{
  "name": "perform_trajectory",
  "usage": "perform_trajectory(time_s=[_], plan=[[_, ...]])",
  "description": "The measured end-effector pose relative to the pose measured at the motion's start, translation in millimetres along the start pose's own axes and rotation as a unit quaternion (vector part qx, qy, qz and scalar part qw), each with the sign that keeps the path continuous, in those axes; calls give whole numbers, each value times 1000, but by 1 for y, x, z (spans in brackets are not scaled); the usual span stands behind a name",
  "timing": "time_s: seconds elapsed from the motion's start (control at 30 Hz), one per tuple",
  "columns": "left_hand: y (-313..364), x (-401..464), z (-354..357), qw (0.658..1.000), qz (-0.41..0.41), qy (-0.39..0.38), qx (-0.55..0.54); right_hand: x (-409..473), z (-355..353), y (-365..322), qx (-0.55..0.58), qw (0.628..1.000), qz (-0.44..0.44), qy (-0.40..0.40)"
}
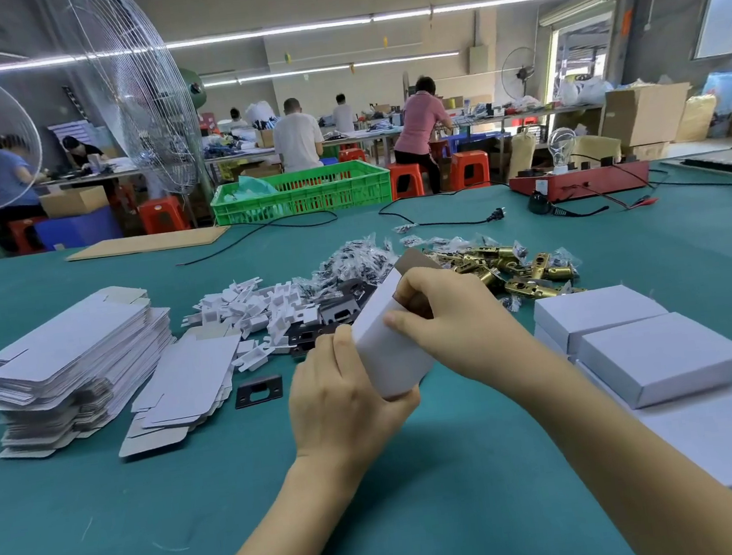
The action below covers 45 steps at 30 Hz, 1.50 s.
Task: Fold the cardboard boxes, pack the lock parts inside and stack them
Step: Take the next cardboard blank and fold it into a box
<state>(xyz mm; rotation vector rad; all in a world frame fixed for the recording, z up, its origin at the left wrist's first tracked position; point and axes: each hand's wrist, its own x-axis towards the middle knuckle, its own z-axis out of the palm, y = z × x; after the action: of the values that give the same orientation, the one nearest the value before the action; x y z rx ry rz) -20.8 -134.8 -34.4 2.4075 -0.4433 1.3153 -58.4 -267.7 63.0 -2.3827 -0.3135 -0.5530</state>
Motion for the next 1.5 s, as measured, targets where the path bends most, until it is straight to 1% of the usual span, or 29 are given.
perform_trajectory(time_s=[0.07,0.13,0.2,0.27,0.3,0.33,0.37,0.4,0.43,0.47,0.53,0.63,0.73,0.8,0.93,1.0,1.07,1.2,1.27,1.33,1.5], plan=[[1,0,0,1000,-12,-6,-9,0,1,0,-11,1000,-17,12],[4,1,-1,998,-43,-18,-31,-1,4,-1,-17,998,-50,41],[7,2,-4,993,-96,-35,-54,-2,7,-2,-13,990,-80,117],[7,6,-7,982,-165,-46,-76,-2,10,-2,-23,970,-81,229],[6,8,-8,975,-196,-55,-89,-2,12,-1,-31,960,-76,269],[6,9,-8,968,-220,-65,-104,-2,14,0,-34,958,-65,277],[6,10,-8,961,-237,-72,-121,-1,17,2,-24,966,-47,253],[7,10,-9,954,-254,-77,-142,-2,21,4,8,978,-26,206],[9,11,-10,945,-273,-77,-165,-3,25,4,63,986,-2,157],[11,11,-12,936,-291,-73,-186,-4,30,3,132,983,25,124],[16,11,-13,922,-311,-67,-222,-7,40,3,246,962,69,100],[20,8,-12,908,-302,-78,-278,-9,53,4,282,952,66,100],[20,7,-11,903,-272,-102,-317,-11,56,4,327,935,63,121],[18,9,-13,897,-245,-121,-346,-10,56,4,339,931,59,122],[16,10,-16,865,-177,-159,-442,-6,51,12,371,919,66,116],[18,7,-14,853,-177,-200,-448,-4,46,19,374,915,74,132],[20,5,-12,843,-182,-219,-456,-2,42,27,371,912,85,155],[19,8,-13,812,-214,-190,-508,1,43,38,364,909,110,172],[17,9,-13,814,-218,-183,-507,2,44,39,362,911,107,169],[16,9,-13,823,-213,-179,-496,0,44,36,363,910,104,171],[22,5,-13,825,-204,-169,-499,-1,45,28,358,893,143,232]])
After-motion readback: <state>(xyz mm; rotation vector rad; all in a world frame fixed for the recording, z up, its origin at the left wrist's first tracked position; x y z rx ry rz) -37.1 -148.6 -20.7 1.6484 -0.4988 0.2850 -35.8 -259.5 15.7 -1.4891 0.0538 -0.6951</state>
